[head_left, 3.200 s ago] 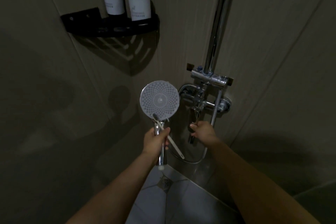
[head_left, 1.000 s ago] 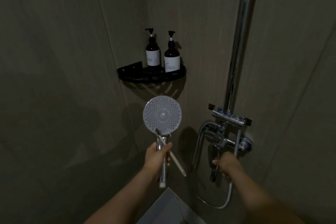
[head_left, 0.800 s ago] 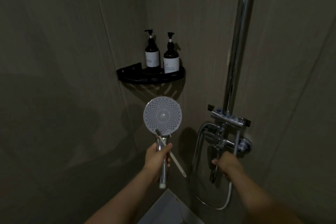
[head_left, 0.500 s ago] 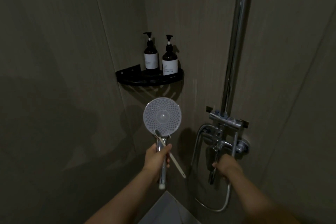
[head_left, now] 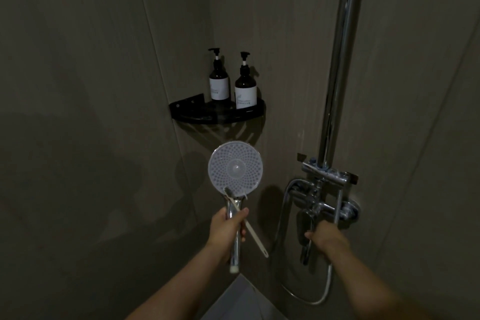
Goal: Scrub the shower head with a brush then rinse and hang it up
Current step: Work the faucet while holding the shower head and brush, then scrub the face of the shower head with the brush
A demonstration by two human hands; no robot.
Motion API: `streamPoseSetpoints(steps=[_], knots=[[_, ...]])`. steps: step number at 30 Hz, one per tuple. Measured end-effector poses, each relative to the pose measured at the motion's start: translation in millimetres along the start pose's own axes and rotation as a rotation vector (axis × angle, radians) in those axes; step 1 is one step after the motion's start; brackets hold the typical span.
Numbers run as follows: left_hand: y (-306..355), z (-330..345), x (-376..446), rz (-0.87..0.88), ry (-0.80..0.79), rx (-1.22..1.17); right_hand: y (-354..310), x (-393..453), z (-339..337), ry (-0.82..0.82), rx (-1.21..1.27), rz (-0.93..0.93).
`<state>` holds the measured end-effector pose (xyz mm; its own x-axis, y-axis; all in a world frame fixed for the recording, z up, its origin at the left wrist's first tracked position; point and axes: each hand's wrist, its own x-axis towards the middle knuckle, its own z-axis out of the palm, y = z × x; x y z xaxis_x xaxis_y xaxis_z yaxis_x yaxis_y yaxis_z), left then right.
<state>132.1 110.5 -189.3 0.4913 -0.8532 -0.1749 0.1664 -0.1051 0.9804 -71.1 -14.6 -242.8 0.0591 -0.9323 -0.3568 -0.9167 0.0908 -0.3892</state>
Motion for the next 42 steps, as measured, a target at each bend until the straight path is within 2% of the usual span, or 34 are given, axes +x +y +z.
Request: streamPoseSetpoints(steps=[2, 3, 6, 7, 8, 11, 16, 19, 21, 26, 29, 32, 37, 42], knots=[[1, -2, 1, 0.002, 0.001, 0.003, -2, -1, 0, -0.014, 0.013, 0.024], [2, -2, 1, 0.002, 0.003, 0.002, -3, -3, 0, -0.078, 0.064, 0.037], [5, 1, 3, -0.013, 0.02, -0.021, -21, -28, -5, -0.606, 0.151, 0.073], [6, 2, 3, -0.019, 0.022, -0.029, -31, -36, -7, -0.737, 0.226, 0.027], [8, 4, 3, -0.02, 0.024, -0.038, -42, -42, -9, -0.798, 0.33, -0.049], [13, 10, 2, -0.007, 0.019, -0.063, -67, -53, -22, -0.709, 0.596, -0.225], [19, 18, -13, 0.011, 0.0, -0.081, -69, -64, -40, -0.859, 0.743, -0.415], [21, 23, -24, 0.022, -0.01, -0.09, -78, -81, -39, -0.683, 0.656, -0.456], [21, 27, -32, 0.024, -0.041, -0.116, -79, -92, -37, -0.582, 0.685, -0.472], [26, 14, -43, -0.037, -0.092, -0.134, -44, -117, -58, -0.436, 0.712, -0.428], [27, -11, -44, -0.099, -0.115, -0.13, -17, -137, -72, -0.477, 0.76, -0.338], [25, -30, -51, -0.126, -0.148, -0.117, -1, -160, -78, -0.521, 0.667, -0.27], [21, -47, -70, -0.12, -0.2, -0.075, 11, -188, -73, -0.532, 0.671, -0.261], [23, -56, -90, -0.117, -0.182, -0.054, 21, -202, -76, -0.494, 0.67, -0.253]])
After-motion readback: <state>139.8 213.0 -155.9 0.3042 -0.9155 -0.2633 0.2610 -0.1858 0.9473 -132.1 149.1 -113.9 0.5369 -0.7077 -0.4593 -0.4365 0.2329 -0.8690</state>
